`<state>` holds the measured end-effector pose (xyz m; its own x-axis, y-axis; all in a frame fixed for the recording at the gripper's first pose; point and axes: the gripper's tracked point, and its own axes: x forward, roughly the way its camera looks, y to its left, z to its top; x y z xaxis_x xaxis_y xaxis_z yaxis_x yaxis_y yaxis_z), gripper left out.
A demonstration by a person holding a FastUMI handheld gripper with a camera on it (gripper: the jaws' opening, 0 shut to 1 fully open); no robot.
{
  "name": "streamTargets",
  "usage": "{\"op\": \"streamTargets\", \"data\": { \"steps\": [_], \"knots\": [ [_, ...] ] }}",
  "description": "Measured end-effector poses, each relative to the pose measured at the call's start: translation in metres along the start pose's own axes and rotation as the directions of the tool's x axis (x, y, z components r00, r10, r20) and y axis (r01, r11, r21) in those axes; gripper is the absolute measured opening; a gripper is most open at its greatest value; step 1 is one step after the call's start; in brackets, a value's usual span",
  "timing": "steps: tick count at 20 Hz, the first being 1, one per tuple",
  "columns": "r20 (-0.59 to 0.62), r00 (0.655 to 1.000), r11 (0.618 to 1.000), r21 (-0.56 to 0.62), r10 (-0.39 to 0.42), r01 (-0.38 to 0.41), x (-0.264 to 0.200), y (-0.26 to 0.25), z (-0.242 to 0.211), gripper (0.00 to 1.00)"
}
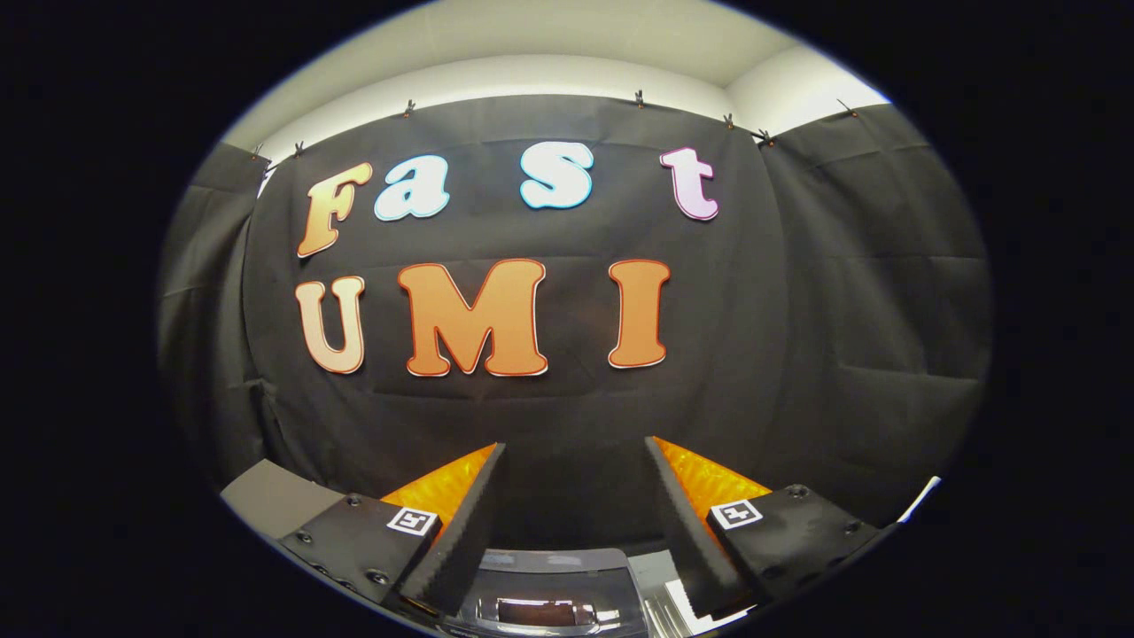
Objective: Put the clothes into the washing machine and then close the washing machine lid.
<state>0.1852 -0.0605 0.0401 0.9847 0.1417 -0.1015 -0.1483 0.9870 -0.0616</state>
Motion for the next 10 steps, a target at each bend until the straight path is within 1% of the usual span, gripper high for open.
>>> {"op": "streamTargets", "data": {
  "steps": [10],
  "knots": [
    [-0.013,1.000,1.000,0.025,0.018,-0.017,-0.0011,0.0051,-0.0018,0.97]
  ]
}}
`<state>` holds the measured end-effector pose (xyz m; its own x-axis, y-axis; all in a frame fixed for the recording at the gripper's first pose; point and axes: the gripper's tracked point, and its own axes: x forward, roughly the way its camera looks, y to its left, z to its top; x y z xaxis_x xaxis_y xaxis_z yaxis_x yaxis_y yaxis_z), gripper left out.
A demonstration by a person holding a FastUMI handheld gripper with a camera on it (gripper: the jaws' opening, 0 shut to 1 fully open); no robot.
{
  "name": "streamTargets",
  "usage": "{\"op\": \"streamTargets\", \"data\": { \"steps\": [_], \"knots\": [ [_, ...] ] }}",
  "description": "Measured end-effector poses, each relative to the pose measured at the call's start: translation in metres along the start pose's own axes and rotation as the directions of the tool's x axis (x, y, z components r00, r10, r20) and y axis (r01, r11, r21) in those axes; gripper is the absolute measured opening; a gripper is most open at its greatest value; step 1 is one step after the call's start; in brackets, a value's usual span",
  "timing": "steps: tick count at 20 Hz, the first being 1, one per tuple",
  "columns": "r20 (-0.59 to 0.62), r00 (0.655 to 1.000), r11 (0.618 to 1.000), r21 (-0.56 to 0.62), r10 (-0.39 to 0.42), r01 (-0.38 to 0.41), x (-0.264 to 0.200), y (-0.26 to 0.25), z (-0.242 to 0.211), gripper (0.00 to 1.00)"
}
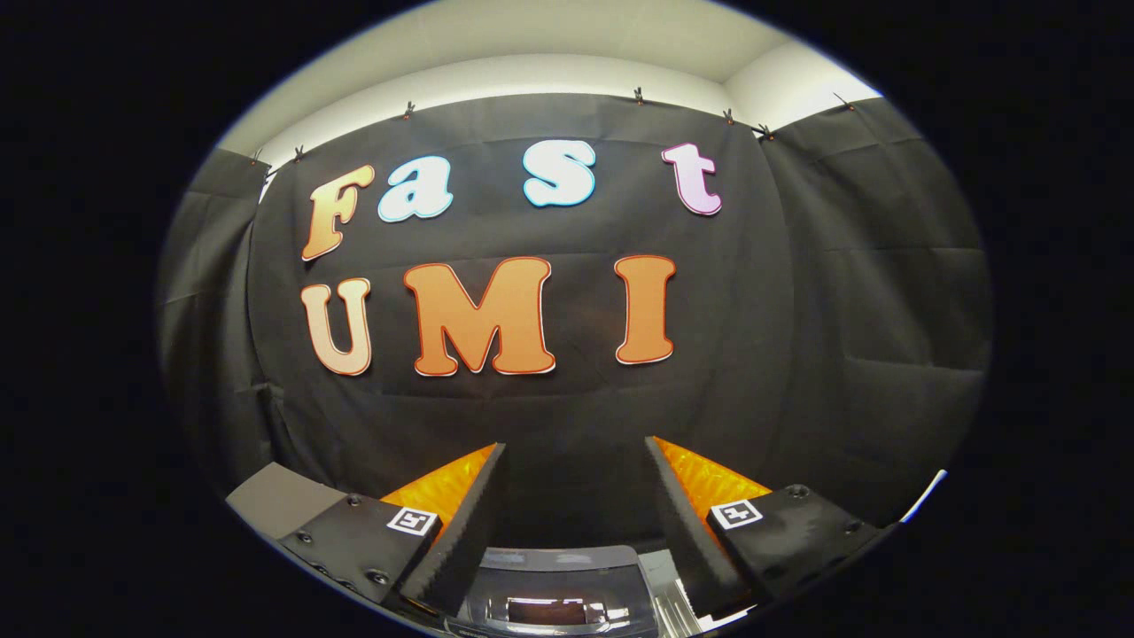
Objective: Put the clothes into the washing machine and then close the washing machine lid.
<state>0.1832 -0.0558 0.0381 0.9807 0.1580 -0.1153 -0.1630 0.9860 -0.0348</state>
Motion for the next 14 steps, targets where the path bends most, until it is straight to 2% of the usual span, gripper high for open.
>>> {"op": "streamTargets", "data": {
  "steps": [5,14],
  "knots": [
    [0.002,1.000,1.000,0.013,-0.016,0.016,-0.012,0.004,-0.001,0.97],
    [0.023,0.993,0.993,0.044,-0.113,0.112,-0.081,0.017,-0.009,0.97]
  ]
}}
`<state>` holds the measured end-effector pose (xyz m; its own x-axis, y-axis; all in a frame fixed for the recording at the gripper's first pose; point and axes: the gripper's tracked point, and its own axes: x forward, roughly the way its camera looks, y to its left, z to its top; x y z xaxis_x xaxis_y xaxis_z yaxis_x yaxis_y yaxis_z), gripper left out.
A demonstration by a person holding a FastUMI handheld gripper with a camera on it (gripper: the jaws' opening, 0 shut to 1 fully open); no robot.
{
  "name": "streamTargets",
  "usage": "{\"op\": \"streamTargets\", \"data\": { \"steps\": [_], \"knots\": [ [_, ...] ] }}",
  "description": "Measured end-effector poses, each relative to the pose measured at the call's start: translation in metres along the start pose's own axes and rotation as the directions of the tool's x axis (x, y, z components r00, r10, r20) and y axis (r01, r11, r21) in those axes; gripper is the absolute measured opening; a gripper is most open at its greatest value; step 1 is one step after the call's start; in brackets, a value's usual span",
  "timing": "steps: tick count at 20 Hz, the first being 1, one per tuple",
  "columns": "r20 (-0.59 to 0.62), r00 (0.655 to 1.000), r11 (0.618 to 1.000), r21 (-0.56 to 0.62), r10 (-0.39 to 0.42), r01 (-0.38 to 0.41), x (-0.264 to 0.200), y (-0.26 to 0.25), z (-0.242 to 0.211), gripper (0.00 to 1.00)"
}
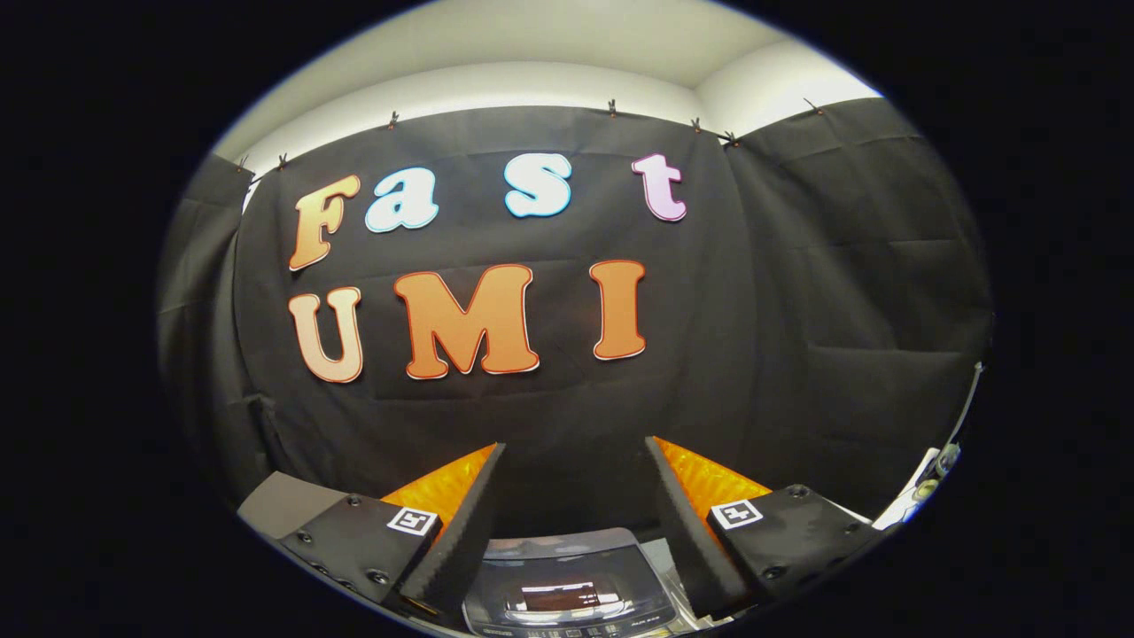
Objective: Put the clothes into the washing machine and then close the washing machine lid.
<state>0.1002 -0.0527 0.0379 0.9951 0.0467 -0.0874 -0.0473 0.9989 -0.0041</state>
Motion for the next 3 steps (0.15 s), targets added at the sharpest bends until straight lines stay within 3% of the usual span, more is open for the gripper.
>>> {"op": "streamTargets", "data": {
  "steps": [3],
  "knots": [
    [0.016,0.999,0.999,-0.004,-0.033,0.033,-0.028,-0.001,0.001,0.97]
  ]
}}
